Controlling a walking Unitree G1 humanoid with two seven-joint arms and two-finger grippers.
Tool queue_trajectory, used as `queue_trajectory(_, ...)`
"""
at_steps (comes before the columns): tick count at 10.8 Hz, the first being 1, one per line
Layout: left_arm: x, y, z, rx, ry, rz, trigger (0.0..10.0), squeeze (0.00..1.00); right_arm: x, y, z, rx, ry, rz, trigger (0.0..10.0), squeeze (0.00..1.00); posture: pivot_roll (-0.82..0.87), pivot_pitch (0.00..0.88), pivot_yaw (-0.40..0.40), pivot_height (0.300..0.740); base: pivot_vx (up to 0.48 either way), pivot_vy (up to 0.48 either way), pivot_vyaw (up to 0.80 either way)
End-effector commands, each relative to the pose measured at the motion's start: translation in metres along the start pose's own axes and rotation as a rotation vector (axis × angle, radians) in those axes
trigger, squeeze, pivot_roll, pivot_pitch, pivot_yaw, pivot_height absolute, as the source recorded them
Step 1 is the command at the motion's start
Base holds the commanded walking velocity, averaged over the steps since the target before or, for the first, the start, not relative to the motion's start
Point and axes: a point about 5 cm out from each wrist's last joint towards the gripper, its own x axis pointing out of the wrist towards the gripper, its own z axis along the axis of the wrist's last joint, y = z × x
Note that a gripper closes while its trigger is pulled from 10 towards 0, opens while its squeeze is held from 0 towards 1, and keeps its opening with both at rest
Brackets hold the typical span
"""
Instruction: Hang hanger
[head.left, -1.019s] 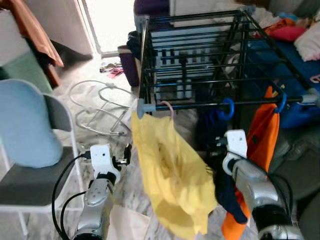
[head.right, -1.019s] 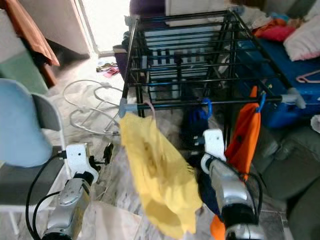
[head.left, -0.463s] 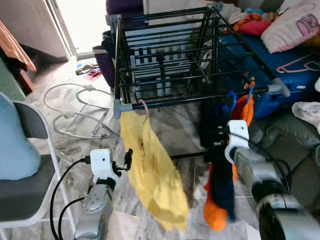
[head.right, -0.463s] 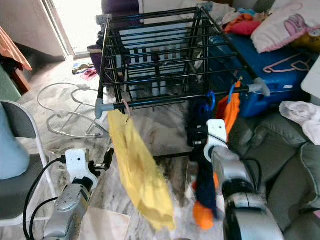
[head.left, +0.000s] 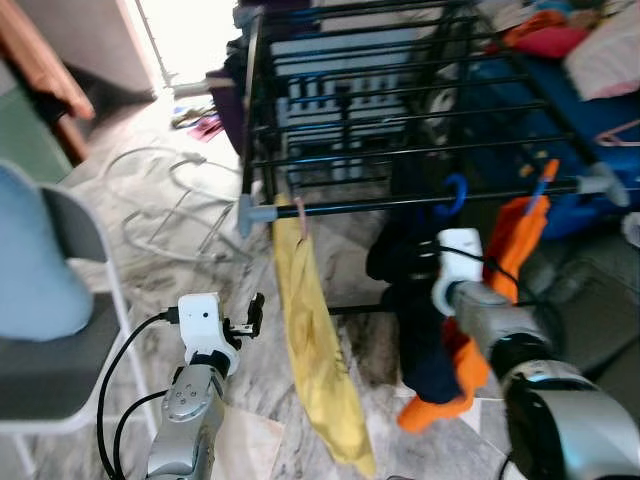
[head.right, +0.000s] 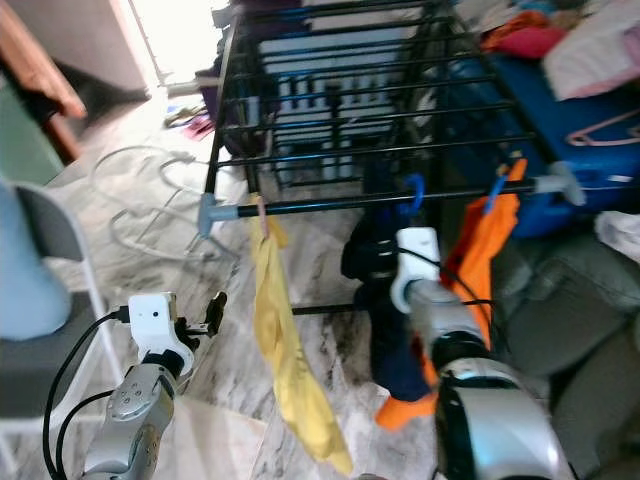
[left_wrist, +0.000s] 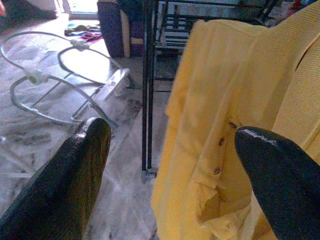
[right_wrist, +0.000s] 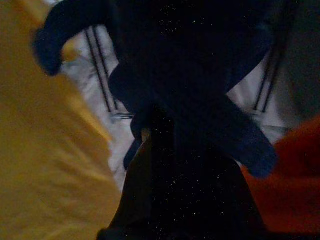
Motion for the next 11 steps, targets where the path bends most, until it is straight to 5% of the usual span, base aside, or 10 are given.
queue_trajectory(1,-0.002,0.004,0.002,0.010,-0.001,0.013,10.0,0.00,0.002,0.011,0.021,-0.036,-0.061,0.034,10.0,0.00,-0.12,0.000,0.048,0.740,0.000,0.000,0.00)
queue_trajectory(9,-0.001,0.002,0.000,0.008,0.031,0.014,10.0,0.00,0.002,0.007,-0.017,0.009,0.087,-0.004,10.0,0.00,-0.11,0.000,0.042,0.740,0.000,0.000,0.00)
queue_trajectory(11,0.000,0.001,0.001,0.002,0.034,0.011,10.0,0.00,0.002,0.003,-0.002,0.037,0.017,-0.037,10.0,0.00,-0.11,0.000,0.048,0.740,0.000,0.000,0.00)
